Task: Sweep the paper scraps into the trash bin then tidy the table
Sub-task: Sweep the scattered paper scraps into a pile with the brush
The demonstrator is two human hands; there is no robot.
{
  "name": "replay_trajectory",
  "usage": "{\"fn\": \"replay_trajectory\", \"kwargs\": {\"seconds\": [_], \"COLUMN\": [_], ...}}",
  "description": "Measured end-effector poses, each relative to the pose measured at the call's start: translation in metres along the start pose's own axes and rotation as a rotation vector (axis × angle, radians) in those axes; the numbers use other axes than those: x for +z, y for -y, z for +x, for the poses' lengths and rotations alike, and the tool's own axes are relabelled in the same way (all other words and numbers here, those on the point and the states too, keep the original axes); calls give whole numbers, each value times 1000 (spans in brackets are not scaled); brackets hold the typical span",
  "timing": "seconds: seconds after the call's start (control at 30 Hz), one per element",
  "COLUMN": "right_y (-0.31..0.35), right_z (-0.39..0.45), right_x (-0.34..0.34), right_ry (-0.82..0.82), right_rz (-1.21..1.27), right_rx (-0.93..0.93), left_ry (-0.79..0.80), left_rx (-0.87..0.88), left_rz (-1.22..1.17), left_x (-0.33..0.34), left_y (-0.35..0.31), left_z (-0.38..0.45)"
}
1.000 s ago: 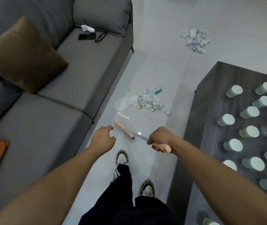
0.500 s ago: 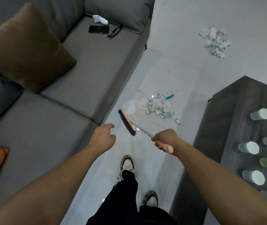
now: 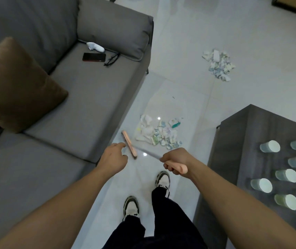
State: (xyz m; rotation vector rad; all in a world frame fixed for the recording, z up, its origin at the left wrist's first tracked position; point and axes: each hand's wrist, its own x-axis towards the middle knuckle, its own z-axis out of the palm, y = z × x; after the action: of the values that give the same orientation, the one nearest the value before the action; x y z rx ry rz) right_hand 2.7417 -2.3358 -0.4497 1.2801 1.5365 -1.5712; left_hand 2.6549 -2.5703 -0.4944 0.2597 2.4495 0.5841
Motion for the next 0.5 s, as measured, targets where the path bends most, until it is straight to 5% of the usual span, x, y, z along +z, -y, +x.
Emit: {"fn": "replay_trajectory", "kwargs": {"seconds": [0.17,0.5], "right_y": [39,131], "right_z": [39,120], "right_x": [-24,-157], "right_ry": [80,-101], "right_rz": [-29,52], "right_rx": [54,-11], "left_ry": [-77,-32], "left_rx": [-15,-43], "left_rz": [69,133], "left_x": [-13,-31], "left_y": [-37,-140], "left_z": [54,146]}}
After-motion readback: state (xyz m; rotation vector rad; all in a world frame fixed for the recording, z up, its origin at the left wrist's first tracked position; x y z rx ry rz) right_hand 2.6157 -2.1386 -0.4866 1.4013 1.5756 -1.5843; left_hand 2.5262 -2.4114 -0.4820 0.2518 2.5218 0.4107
